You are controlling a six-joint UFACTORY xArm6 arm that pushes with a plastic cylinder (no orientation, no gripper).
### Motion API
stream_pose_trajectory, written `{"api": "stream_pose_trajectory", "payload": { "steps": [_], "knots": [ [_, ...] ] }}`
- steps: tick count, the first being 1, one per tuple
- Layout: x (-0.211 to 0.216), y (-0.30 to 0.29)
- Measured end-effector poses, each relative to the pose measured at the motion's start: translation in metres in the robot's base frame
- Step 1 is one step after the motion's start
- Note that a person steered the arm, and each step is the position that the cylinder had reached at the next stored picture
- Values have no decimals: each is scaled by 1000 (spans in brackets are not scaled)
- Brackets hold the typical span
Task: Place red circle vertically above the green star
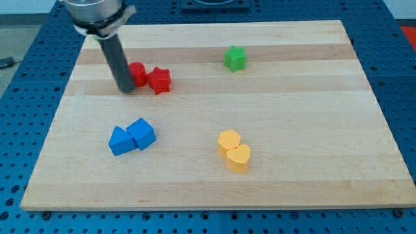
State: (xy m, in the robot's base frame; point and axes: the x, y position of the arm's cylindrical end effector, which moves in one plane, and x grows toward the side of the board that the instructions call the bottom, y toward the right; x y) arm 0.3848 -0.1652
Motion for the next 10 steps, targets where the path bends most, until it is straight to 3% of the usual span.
{"api": "stream_pose_trajectory", "payload": {
  "steps": [1, 7, 10],
  "knots": [
    [-15, 20],
    [-66, -16],
    [-105, 66]
  ]
}}
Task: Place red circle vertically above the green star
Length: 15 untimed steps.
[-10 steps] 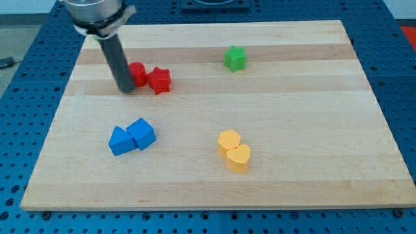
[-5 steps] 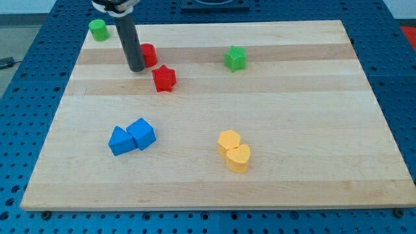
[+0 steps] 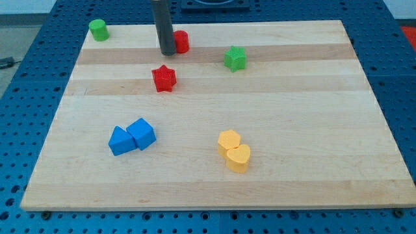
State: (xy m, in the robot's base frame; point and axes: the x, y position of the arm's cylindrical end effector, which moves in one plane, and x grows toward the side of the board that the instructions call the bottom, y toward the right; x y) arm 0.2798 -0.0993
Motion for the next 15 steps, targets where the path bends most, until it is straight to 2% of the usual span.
{"api": "stream_pose_trajectory", "payload": {
  "steps": [2, 4, 5, 7, 8, 10, 11, 15],
  "knots": [
    [-26, 23],
    [-34, 3],
    [-38, 14],
    [-47, 81],
    [-49, 88],
    [-72, 57],
    [-85, 64],
    [-86, 102]
  ]
}}
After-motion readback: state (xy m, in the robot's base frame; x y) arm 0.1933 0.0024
